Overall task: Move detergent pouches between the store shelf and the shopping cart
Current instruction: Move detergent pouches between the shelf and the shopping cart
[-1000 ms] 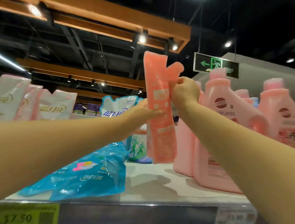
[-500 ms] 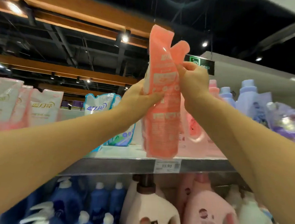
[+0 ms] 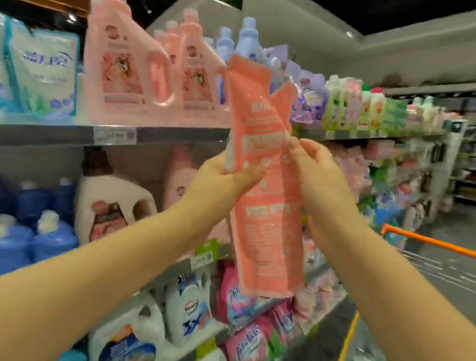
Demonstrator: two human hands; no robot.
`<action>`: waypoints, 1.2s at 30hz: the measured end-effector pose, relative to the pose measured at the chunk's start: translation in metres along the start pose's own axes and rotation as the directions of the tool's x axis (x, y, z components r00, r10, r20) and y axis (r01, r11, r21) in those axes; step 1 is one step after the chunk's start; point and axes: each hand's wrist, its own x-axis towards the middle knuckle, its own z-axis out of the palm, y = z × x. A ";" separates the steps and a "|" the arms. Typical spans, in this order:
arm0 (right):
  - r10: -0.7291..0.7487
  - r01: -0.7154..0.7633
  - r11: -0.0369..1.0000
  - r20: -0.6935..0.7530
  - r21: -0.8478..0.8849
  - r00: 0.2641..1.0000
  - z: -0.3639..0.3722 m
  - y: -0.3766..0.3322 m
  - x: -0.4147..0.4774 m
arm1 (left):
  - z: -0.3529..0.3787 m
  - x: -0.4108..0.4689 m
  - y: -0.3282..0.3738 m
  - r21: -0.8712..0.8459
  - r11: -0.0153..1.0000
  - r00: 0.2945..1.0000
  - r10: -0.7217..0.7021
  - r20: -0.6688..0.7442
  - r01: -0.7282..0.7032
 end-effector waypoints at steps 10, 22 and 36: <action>0.235 -0.250 0.958 -0.116 -0.140 0.965 -0.215 0.120 -0.086 | 0.223 -0.033 -0.123 -0.062 0.967 0.957 -0.235 0.171 0.248; 0.609 -0.689 0.717 -0.387 -0.106 0.693 -0.397 0.284 -0.121 | 0.408 -0.078 -0.326 -0.097 0.582 0.582 -0.759 0.293 0.807; 0.808 -0.980 0.194 -0.572 0.039 0.137 -0.415 0.484 -0.125 | 0.449 -0.098 -0.569 0.305 0.134 0.062 -0.970 0.234 0.943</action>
